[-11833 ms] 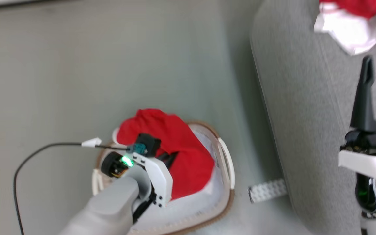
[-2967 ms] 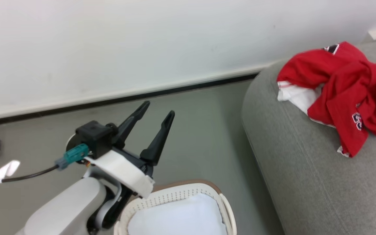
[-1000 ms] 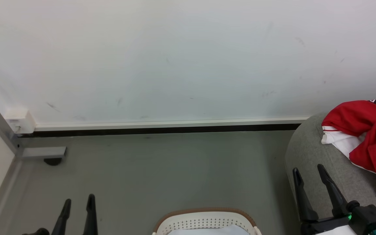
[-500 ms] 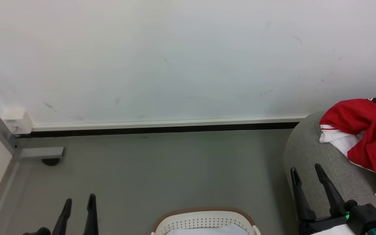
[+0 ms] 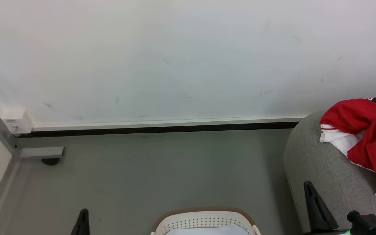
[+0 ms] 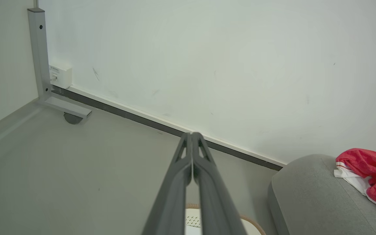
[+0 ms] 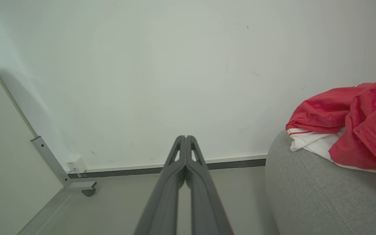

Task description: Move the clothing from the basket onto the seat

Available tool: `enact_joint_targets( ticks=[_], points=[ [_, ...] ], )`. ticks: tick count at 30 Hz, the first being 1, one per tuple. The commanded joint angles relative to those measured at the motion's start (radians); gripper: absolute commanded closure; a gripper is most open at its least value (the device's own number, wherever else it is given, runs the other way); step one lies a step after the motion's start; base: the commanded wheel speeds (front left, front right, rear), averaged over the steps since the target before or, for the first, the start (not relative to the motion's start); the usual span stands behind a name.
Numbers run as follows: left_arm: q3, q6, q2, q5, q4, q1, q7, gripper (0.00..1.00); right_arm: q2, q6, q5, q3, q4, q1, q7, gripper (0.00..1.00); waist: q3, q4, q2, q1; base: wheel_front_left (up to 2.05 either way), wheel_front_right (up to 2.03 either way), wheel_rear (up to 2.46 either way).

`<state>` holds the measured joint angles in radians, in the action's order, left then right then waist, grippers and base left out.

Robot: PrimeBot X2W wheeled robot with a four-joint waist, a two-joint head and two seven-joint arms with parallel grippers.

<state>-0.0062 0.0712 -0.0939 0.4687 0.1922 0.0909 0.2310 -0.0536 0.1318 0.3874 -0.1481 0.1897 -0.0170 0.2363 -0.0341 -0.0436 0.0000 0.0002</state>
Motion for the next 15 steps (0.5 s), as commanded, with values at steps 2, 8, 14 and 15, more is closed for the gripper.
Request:
enact_joint_targets(
  ticks=[2, 8, 14, 15],
  points=[
    [0.012, 0.006, -0.002, 0.063, -0.009, -0.029, -0.016, 1.0, -0.008, 0.0, 0.073, 0.012, -0.012, -0.024, -0.012, 1.0, 0.001, 0.001, 0.0, 0.0, 0.0, 0.0, 0.0],
    [0.021, 0.008, 0.002, 0.155, -0.008, -0.045, -0.043, 1.0, -0.016, 0.0, 0.182, 0.022, -0.005, -0.033, -0.032, 1.0, 0.002, 0.003, 0.0, 0.0, 0.0, 0.0, 0.0],
    [0.029, 0.009, 0.005, 0.242, -0.007, -0.058, -0.069, 1.0, -0.024, 0.0, 0.283, 0.032, 0.0, -0.041, -0.051, 1.0, 0.004, 0.006, 0.0, 0.0, 0.0, 0.0, 0.0],
    [0.031, 0.009, 0.006, 0.256, -0.007, -0.061, -0.073, 1.0, -0.025, 0.0, 0.299, 0.034, 0.001, -0.042, -0.053, 1.0, 0.004, 0.006, 0.0, 0.0, 0.0, 0.0, 0.0]
  ],
)
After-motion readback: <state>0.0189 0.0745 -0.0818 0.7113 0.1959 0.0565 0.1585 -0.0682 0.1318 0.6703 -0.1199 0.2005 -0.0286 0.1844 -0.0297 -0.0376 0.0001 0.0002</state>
